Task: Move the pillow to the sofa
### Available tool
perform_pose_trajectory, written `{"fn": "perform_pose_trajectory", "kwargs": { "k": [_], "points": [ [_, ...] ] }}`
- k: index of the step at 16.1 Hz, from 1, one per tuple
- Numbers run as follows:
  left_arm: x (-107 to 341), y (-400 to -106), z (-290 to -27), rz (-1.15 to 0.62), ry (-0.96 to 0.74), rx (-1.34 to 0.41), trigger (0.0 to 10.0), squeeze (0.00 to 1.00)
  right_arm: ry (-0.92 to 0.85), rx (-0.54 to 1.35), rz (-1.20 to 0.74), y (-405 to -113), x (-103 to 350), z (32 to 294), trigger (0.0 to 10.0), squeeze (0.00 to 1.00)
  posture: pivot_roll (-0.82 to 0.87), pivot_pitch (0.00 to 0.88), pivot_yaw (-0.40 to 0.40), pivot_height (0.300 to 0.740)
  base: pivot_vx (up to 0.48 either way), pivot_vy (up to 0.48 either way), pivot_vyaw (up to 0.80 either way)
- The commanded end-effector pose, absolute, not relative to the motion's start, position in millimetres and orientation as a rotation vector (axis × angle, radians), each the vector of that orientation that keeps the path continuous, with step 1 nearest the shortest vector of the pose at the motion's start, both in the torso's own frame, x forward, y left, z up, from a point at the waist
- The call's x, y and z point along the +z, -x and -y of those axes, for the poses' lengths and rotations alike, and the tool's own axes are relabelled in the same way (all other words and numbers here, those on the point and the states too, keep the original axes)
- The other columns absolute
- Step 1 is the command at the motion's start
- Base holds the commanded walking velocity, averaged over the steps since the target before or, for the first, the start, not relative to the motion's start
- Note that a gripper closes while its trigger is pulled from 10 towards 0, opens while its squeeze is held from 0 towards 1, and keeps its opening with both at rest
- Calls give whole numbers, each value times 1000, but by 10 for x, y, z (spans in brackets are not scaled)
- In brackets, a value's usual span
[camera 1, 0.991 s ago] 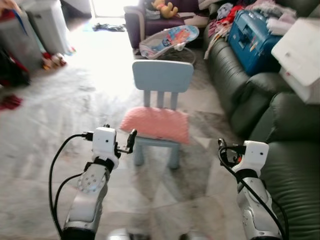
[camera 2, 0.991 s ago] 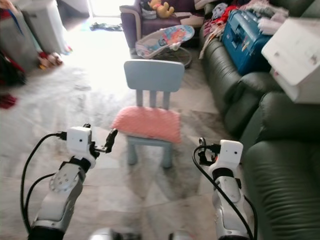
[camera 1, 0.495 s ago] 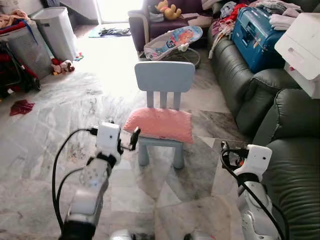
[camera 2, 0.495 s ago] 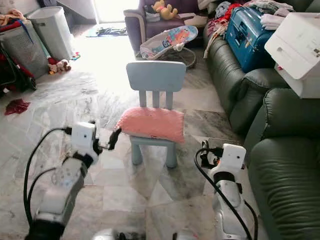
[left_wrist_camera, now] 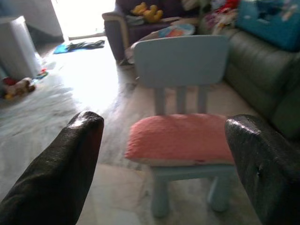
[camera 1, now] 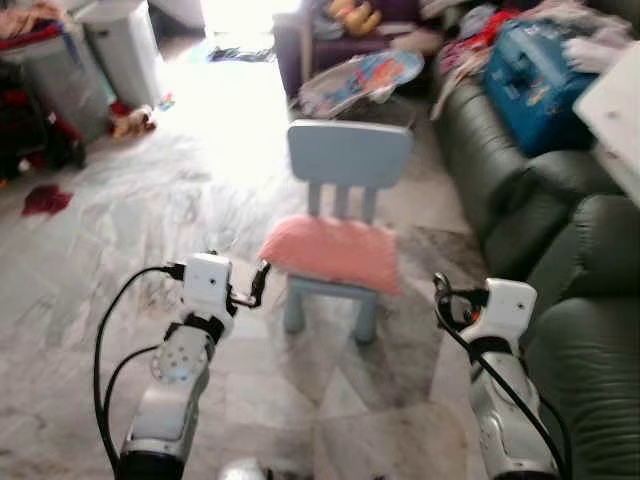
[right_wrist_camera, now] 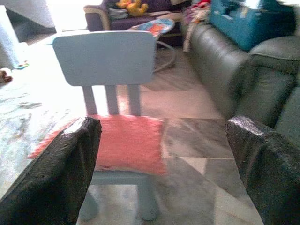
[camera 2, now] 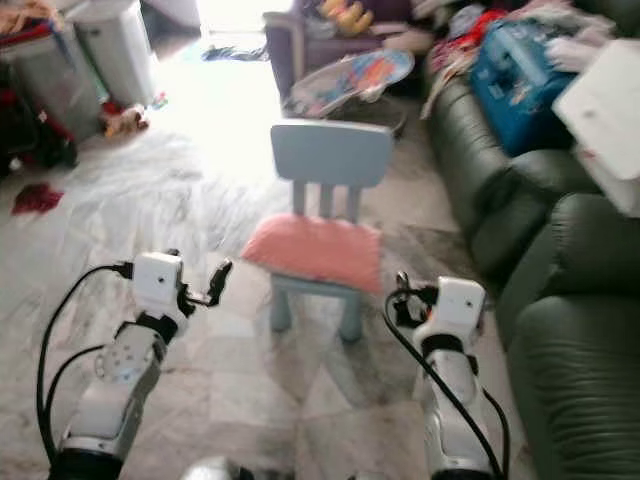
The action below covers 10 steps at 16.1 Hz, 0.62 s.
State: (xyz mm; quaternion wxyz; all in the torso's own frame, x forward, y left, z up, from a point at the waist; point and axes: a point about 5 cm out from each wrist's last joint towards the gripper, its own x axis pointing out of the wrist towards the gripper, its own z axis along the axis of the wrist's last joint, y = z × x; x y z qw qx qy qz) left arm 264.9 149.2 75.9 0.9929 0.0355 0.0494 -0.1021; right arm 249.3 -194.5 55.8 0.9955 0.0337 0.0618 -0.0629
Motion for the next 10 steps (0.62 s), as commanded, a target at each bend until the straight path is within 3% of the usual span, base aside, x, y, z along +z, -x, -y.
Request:
{"fn": "perform_pose_trajectory", "kwargs": {
  "k": [1,10],
  "points": [
    [800,-2666,-1494,-86,-89,-198,10000,0,-72,-126,-127,-2499,563,1953,10000,0,31,0,14,740,349,326,0],
    [797,-2651,-1417,-86,-103,-225,10000,0,-68,-113,-128,-2522,569,1944,10000,0,32,0,7,740,464,32,0]
  ]
}}
